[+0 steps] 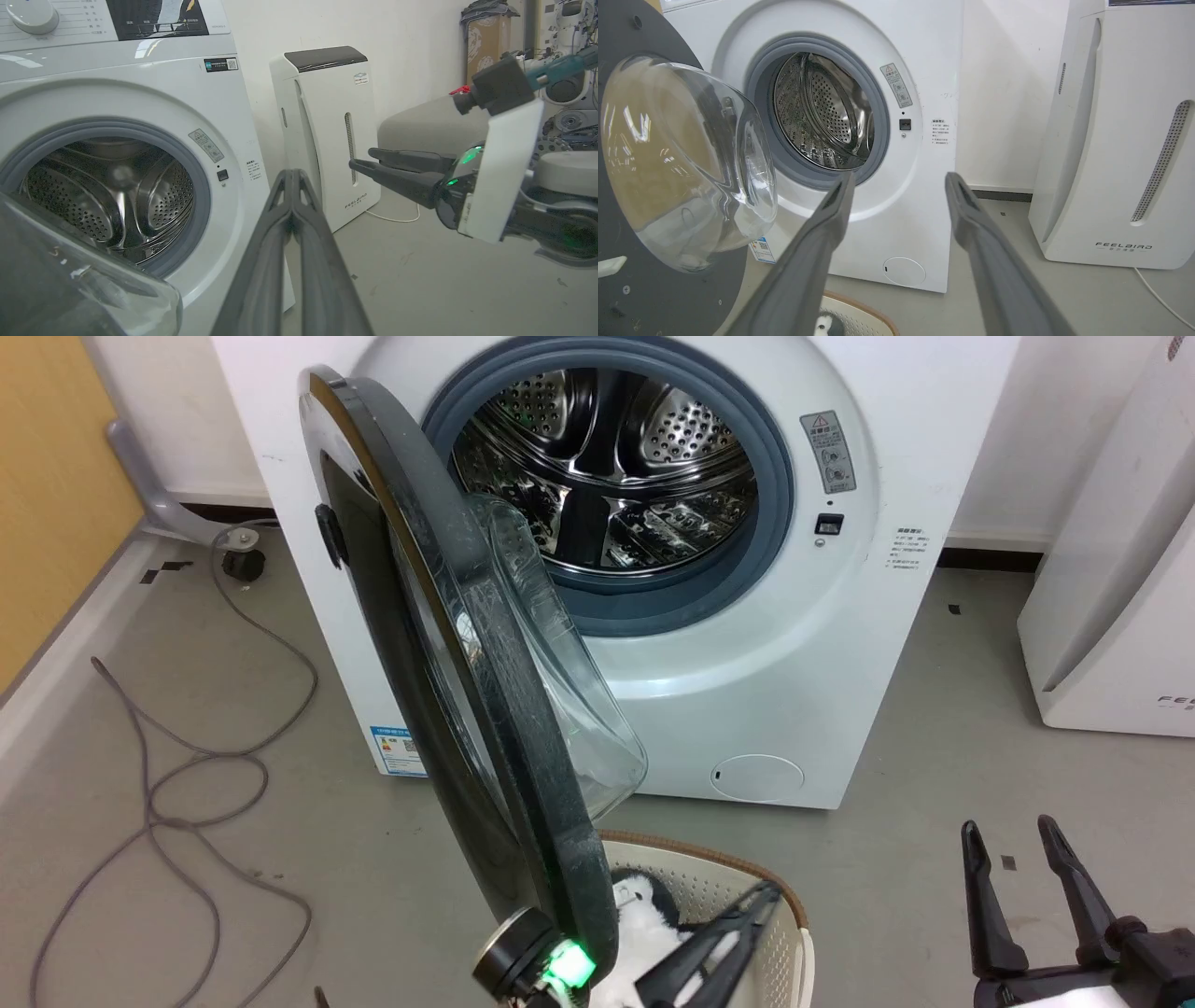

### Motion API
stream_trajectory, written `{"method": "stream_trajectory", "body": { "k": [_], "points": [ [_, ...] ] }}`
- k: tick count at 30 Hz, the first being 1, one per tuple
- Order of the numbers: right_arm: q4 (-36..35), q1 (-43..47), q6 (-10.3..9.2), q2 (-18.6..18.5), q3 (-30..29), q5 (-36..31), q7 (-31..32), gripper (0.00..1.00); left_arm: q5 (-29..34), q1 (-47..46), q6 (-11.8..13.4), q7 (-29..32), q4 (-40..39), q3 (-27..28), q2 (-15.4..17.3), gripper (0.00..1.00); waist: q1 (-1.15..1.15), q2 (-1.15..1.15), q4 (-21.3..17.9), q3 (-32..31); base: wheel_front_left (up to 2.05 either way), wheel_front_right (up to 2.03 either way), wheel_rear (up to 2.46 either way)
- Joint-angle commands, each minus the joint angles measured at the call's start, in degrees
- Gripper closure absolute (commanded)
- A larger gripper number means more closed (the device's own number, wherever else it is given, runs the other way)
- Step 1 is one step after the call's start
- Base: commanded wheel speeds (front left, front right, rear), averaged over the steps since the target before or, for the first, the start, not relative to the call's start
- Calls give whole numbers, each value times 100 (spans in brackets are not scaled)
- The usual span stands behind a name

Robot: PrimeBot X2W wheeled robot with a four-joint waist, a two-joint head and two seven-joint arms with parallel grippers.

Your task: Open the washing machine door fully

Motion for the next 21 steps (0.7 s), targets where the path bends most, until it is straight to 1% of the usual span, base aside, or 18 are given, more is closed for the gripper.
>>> {"method": "stream_trajectory", "body": {
  "k": [1, 5, 11, 15, 21],
  "points": [
    [17, 71, 5, 25, 0, 36, -25, 0, -36, 68, 51, -25, 70, 31, 17, 100, 0, 0, 2, 5, 0, 0, 0],
    [50, 63, 5, 25, -6, 35, -25, 0, -154, 108, 183, -25, 397, 182, 22, 100, 0, 0, 13, 21, 0, 0, 0],
    [96, 59, 5, 25, -42, 30, -25, 0, -302, 142, 372, -25, 689, 507, 31, 100, 0, 0, 78, 49, 0, 0, 0],
    [124, 51, 5, 25, -48, 28, -25, 0, -361, 201, 401, -25, 790, 618, 29, 100, 0, 0, 154, 52, 0, 0, 0],
    [153, 50, 5, 25, -64, 78, -25, 0, -390, 251, 407, -25, 832, 724, 9, 100, 0, 0, 373, 46, 0, 0, 0]
  ]
}}
